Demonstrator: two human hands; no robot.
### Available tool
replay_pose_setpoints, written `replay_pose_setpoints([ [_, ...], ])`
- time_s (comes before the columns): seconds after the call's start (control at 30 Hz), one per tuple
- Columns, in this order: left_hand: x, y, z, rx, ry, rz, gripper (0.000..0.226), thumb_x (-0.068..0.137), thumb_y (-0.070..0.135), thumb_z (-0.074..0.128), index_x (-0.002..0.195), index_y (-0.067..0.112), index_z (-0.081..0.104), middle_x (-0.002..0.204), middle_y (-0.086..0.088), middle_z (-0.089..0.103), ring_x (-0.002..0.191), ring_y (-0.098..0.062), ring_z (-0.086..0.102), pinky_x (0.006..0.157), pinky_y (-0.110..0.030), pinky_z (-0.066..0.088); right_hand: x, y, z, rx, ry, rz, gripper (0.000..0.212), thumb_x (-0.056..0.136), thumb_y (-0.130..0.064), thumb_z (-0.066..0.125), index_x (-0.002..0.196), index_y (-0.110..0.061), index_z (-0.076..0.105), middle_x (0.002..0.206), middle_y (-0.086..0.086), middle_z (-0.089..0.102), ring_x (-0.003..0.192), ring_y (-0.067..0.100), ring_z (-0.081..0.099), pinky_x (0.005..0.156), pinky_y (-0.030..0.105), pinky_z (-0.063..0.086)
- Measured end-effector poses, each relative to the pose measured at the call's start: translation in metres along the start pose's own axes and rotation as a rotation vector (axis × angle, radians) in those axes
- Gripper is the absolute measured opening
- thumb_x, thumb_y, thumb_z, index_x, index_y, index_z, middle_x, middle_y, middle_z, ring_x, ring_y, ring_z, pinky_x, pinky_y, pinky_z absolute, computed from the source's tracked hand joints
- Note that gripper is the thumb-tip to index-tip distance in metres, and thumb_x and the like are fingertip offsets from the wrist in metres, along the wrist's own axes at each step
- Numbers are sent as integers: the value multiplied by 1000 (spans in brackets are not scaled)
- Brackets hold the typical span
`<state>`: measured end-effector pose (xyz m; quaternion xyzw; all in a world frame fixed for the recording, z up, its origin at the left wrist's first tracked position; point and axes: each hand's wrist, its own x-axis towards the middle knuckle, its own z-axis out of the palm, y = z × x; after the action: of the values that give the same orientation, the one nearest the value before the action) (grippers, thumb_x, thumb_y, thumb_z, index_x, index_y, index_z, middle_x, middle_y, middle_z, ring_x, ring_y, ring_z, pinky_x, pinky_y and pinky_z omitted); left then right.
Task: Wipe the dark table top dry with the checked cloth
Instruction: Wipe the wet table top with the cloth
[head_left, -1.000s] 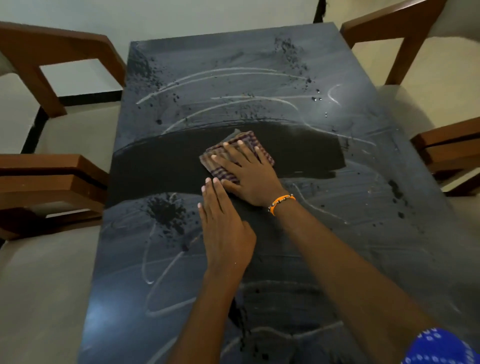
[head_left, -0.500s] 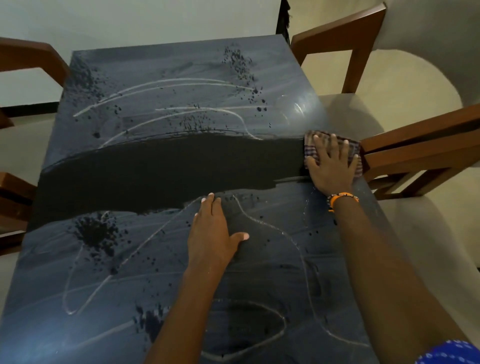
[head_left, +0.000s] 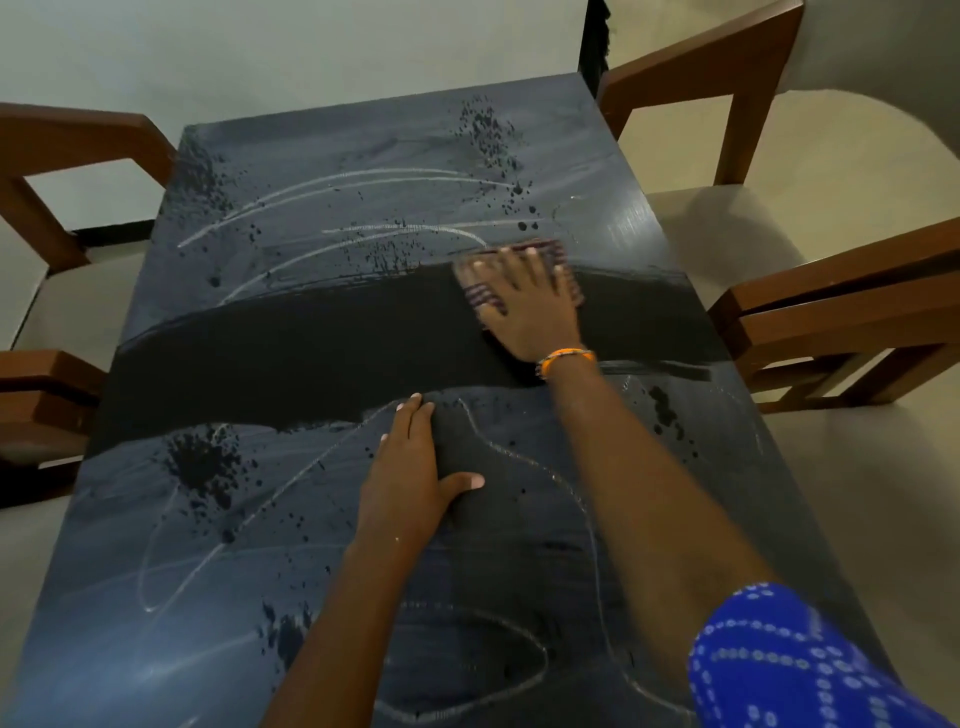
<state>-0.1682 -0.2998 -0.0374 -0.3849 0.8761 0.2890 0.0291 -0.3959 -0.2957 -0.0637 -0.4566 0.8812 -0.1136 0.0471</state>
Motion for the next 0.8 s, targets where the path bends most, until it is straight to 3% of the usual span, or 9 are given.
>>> replay_pose_setpoints([
  [0.17, -1, -2, 1, -3, -3, 2, 96, 73, 43, 71, 146, 13, 17, 157, 2, 8, 144, -19, 12, 116, -42, 23, -33, 111, -27, 4, 81, 328, 55, 96, -40, 36, 147, -33, 17, 159, 4, 12, 145, 34, 5, 115, 60, 7],
  [0.33, 0, -3, -2, -8, -19, 11, 97, 73, 43, 72, 146, 13, 16, 158, 2, 6, 144, -21, 12, 115, -44, 24, -60, 94, -22, -4, 102, 443, 58, 97, -40, 36, 149, -30, 14, 159, 7, 7, 146, 35, 1, 115, 62, 4],
  [0.53, -15, -23, -13, -35, 49, -5, 97, 74, 38, 72, 146, 10, 14, 157, -3, 10, 145, -19, 8, 118, -42, 9, -79, -43, 10, -3, 33, 182, 57, 96, -41, 31, 149, -30, 10, 160, 7, 3, 146, 33, -5, 114, 57, -4],
  [0.63, -32, -32, -13, -95, 139, -71, 86, 75, 22, 73, 144, 7, 23, 154, -10, 23, 142, -24, 19, 116, -46, 17, -95, -112, 25, 56, -53, -36, 56, 96, -41, 34, 148, -30, 16, 160, 5, 7, 147, 31, -3, 115, 56, -3],
  [0.7, -38, -29, -12, -111, 161, -77, 76, 77, 18, 71, 141, 8, 31, 150, -11, 32, 139, -25, 27, 114, -47, 24, -103, -124, 26, 101, -77, -129, 55, 95, -40, 37, 147, -30, 23, 159, 3, 13, 147, 28, 0, 116, 52, -1],
  [0.8, -45, -14, -6, -59, 88, -60, 80, 79, 19, 70, 144, 8, 25, 154, -9, 23, 143, -22, 18, 117, -40, 18, -115, -89, 17, 98, -21, -154, 53, 94, -38, 39, 145, -30, 28, 157, -1, 22, 147, 24, 8, 117, 43, 0],
])
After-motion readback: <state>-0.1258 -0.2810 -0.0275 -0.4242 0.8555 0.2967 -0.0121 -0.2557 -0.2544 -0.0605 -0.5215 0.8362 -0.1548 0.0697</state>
